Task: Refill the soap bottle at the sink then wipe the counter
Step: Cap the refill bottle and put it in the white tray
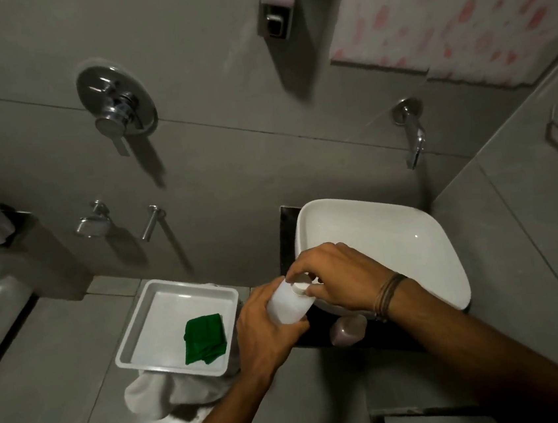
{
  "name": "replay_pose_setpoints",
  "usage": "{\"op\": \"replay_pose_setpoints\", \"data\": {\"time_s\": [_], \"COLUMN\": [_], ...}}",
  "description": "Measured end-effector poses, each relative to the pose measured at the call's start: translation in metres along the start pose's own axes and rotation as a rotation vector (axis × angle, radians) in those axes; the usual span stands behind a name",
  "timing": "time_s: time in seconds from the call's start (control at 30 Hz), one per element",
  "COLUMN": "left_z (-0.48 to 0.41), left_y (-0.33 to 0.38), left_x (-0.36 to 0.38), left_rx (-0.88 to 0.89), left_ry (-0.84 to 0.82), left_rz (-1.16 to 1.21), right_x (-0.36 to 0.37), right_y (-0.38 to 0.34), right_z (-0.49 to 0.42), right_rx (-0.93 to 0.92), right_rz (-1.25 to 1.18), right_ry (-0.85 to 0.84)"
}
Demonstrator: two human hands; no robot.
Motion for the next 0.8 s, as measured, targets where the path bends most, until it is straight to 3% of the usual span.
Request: {"op": "replay_pose_setpoints", "data": {"time_s": [0.2,0.37,0.47,0.57,0.7,0.8], "left_z": [-0.008,-0.013,-0.012,-0.011,-0.01,-0.011], "left_y": [-0.012,-0.017,-0.018,-0.022,-0.022,-0.021], "left_x": [-0.002,-0.007,-0.007,-0.01,-0.012,-0.011], "left_rx": [-0.008,0.007,0.009,0.011,0.0,-0.024], "left_ry": [0.046,0.081,0.071,0.066,0.051,0.058], "left_rz": [0.014,0.01,-0.002,0.002,-0.003,0.007], "right_x": [-0.009,-0.016,-0.012,-0.013,-0.007,-0.006], "right_y": [-0.017,-0.032,-0.032,-0.032,-0.034,-0.035], "right_z": [-0.02,-0.023,-0.028,-0.028,-0.028,-0.027], "right_rx": [0.053,-0.085,-0.027,-0.016,-0.017,-0.014], "right_rz": [0.231,0.134,0.242,0.136,0.236,0.16], "right_ry": [-0.054,-0.14,-0.127,-0.177,-0.134,-0.156]}}
Point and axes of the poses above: each hand's wrist, its own z-axis away from the middle knuckle, its own x-axis out of the palm, y = z × x, the point moved 2 cm from there along -z, towards the middle knuckle, and after that the axes turned 5 degrees about y, right-handed, at the moved point
